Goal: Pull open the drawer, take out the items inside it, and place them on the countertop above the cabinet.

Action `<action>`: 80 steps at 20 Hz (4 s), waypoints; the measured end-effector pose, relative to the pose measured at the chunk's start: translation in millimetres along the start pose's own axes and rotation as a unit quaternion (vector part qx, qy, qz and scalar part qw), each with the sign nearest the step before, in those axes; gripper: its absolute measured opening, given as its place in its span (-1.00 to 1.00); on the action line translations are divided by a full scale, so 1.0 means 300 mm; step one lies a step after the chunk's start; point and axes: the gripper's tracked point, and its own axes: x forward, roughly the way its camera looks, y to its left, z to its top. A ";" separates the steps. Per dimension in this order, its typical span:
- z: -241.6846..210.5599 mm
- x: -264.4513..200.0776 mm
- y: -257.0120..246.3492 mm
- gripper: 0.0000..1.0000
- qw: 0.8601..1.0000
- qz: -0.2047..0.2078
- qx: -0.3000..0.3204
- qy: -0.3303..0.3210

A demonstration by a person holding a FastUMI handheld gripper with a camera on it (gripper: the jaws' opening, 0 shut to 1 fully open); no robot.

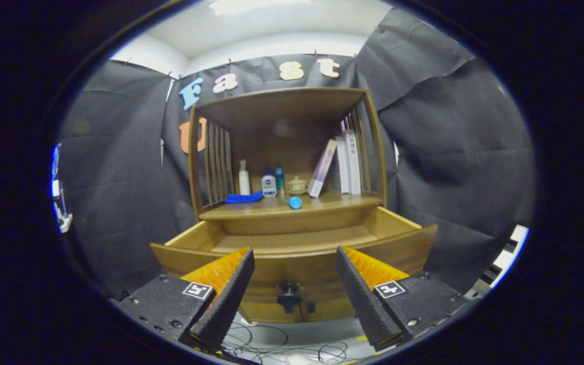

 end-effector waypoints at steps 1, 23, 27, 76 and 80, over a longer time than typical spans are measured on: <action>-0.030 0.011 -0.015 1.00 1.000 -0.006 -0.002 0.006; -0.238 0.235 0.015 0.98 0.997 -0.016 -0.067 0.026; -0.243 0.291 0.027 0.98 0.999 0.003 -0.036 0.036; -0.057 0.729 0.039 1.00 0.997 -0.015 -0.009 0.077; 0.007 0.529 0.062 1.00 0.999 -0.004 -0.002 0.051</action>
